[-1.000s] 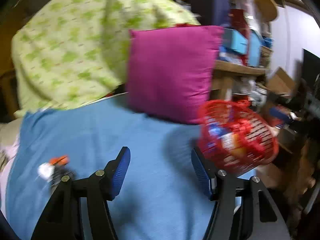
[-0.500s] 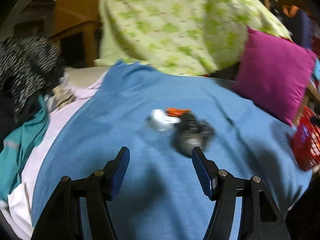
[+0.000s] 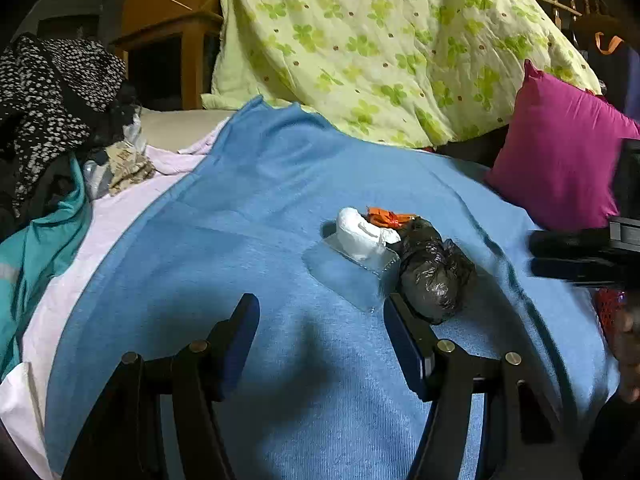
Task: Collect trash
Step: 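Grasp the black plastic-wrapped bundle with the right tool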
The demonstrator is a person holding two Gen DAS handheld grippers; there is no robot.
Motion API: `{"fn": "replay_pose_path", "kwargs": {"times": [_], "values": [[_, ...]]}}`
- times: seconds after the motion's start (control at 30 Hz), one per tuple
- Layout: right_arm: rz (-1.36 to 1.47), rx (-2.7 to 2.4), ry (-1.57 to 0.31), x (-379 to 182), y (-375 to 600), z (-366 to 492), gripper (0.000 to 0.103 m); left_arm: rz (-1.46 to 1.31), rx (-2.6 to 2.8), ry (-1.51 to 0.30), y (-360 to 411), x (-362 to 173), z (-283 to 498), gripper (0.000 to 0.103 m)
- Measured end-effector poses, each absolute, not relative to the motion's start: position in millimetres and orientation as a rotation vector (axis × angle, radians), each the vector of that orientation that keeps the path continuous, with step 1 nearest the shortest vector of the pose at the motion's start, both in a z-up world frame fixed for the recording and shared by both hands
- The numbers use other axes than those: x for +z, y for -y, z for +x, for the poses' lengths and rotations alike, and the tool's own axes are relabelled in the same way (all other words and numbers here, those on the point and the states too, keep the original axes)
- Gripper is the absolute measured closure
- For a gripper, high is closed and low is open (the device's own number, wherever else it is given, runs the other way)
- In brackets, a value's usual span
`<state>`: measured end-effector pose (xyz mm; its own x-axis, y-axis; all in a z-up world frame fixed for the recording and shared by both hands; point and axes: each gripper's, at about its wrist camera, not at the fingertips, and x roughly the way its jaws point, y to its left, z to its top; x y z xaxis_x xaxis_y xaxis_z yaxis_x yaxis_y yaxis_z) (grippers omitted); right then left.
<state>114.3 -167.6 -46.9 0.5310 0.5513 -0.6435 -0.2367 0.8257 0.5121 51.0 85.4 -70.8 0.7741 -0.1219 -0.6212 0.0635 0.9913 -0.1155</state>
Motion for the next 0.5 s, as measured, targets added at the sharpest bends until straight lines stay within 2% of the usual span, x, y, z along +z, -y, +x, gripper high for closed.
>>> {"fn": "replay_pose_path", "kwargs": {"times": [0.4, 0.43, 0.47, 0.5], "values": [[0.536, 0.478, -1.05, -114, 124, 187, 0.035, -0.081, -0.143, -0.741, -84, -81, 79, 0.038], [0.536, 0.473, -1.057, -118, 122, 189, 0.04, -0.077, -0.147, -0.742, -84, -81, 81, 0.038], [0.537, 0.472, -1.073, -123, 119, 193, 0.051, -0.075, -0.151, -0.742, -83, -82, 83, 0.038], [0.539, 0.473, -1.085, -126, 118, 194, 0.055, -0.073, -0.155, -0.743, -83, -82, 84, 0.037]]}}
